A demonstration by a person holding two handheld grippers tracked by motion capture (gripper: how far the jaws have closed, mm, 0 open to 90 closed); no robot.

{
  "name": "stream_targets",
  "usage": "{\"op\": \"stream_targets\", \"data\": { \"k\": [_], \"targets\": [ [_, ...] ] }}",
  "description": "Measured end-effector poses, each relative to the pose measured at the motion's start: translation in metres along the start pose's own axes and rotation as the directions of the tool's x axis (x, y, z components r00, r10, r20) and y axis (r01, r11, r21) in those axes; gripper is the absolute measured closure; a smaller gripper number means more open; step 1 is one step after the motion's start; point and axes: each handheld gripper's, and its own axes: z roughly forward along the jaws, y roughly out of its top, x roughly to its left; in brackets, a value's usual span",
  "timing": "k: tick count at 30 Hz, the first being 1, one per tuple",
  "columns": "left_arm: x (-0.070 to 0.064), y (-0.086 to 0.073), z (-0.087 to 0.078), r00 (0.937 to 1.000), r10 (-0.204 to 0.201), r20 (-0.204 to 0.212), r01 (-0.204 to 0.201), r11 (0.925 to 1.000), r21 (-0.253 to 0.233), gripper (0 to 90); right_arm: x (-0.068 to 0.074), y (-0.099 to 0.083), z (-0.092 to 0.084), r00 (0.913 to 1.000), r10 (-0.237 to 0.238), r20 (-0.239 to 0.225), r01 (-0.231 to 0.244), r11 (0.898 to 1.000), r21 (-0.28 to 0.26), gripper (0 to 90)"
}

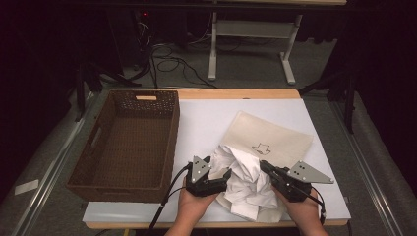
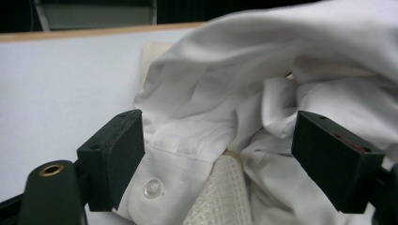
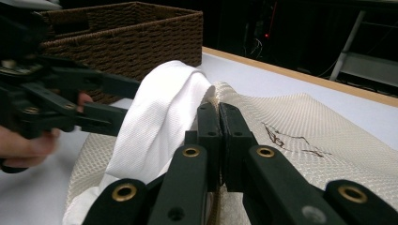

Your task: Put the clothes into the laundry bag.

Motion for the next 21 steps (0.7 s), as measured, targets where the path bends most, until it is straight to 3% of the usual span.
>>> {"op": "stream_targets", "data": {
  "k": [2,5,7,9,12,17,21],
  "targets": [
    [0.001,-0.001,0.006,0.9999,-0.006,0.011,0.006,0.9998,0.021,18.5,0.0,0.0,0.0,1.0,-0.002,0.001,0.002,1.0,0.004,89.8],
    [-0.002,0.002,0.007,0.9997,0.004,0.024,-0.004,1.0,0.002,22.4,-0.001,-0.001,0.001,1.0,-0.005,0.0,0.005,1.0,0.003,89.8],
    [-0.003,0.008,0.003,0.9999,0.001,0.011,0.0,0.9996,-0.029,25.4,-0.001,-0.001,0.0,1.0,0.0,-0.003,0.0,1.0,0.005,89.9],
    [-0.003,0.017,0.0,0.9994,0.024,-0.024,-0.025,0.9987,-0.043,27.6,-0.001,-0.001,0.0,1.0,0.001,-0.004,-0.001,1.0,0.004,89.9],
    [0.0,0.028,0.001,0.9995,0.02,-0.026,-0.021,0.9986,-0.049,28.4,0.0,-0.001,0.0,1.0,-0.005,-0.001,0.005,1.0,0.005,89.8],
    [0.0,0.035,0.02,0.9987,0.05,-0.009,-0.05,0.9985,0.022,25.0,0.001,0.0,0.0,1.0,0.003,-0.003,-0.003,1.0,0.005,89.8],
    [0.0,0.034,0.039,0.9978,0.051,0.043,-0.055,0.9951,0.083,26.5,0.001,-0.001,0.001,1.0,-0.003,-0.007,0.003,1.0,0.003,89.8]
  ]
}}
